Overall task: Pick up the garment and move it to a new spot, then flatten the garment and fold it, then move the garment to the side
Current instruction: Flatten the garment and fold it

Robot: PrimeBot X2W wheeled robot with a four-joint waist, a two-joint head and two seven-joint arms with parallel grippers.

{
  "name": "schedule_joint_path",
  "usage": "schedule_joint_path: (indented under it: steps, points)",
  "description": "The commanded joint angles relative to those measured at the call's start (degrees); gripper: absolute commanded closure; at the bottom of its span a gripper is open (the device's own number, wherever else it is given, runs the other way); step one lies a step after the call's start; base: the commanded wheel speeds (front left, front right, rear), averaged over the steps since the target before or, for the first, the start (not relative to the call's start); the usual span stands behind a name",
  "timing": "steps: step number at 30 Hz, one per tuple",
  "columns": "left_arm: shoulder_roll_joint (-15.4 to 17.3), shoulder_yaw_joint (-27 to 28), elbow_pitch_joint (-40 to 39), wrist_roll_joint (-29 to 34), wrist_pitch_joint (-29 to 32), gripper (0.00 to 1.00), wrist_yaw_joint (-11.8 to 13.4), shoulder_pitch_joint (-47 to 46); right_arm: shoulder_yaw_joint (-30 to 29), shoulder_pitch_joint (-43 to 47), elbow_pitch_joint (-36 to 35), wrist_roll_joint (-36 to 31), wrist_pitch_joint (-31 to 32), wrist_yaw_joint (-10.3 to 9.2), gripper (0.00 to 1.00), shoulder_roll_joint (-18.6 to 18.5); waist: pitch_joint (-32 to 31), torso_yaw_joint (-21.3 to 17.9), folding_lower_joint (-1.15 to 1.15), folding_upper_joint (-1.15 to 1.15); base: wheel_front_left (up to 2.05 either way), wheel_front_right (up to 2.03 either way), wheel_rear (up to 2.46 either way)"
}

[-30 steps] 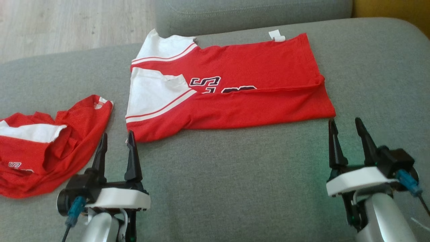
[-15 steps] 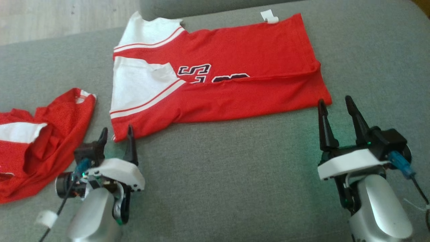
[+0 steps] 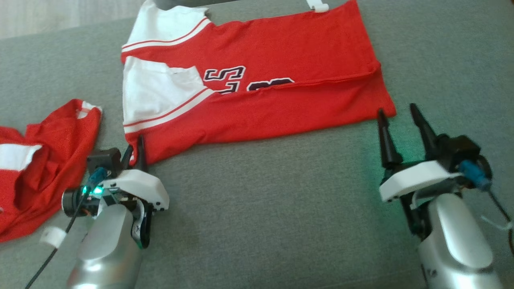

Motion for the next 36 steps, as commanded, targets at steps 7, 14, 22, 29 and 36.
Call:
schedule_joint_path:
  steps: [7, 14, 22, 29, 36]
  points:
    - [0.7, 0.4, -6.4, 1.0, -6.7, 1.00, -1.1, -1.2, -7.3, -7.1, 7.2, -1.0, 6.5, 0.39, 0.00, 0.2, -0.3, 3.4, -0.01, 0.00, 0.00, 0.00, 0.00]
    - [-0.2, -2.4, -10.1, 2.2, -7.3, 1.00, -2.6, -0.6, -13.7, -15.7, 23.2, -0.7, 11.3, 0.39, 0.00, 0.2, 0.7, 6.0, -0.01, 0.00, 0.00, 0.00, 0.00]
    - [-0.6, -3.5, -10.4, 2.0, -7.0, 1.00, -2.5, -0.5, -14.4, -21.2, 33.9, -3.7, 8.6, 0.39, 1.00, 0.2, 1.1, 6.8, -0.01, 0.00, 0.00, 0.00, 0.00]
    - [-0.1, -3.2, -9.5, 1.3, -7.2, 1.00, -2.1, 1.0, -16.0, -21.5, 35.6, -8.4, 4.8, 0.39, 1.00, 0.2, -1.4, 6.1, -0.01, 0.00, 0.00, 0.00, 0.00]
    - [0.4, -2.9, -8.7, 0.3, -7.4, 1.00, -1.8, 5.6, -17.3, -17.8, 34.6, -11.8, 3.5, 0.39, 1.00, 0.2, -7.1, 4.8, -0.01, 0.00, 0.00, 0.00, 0.00]
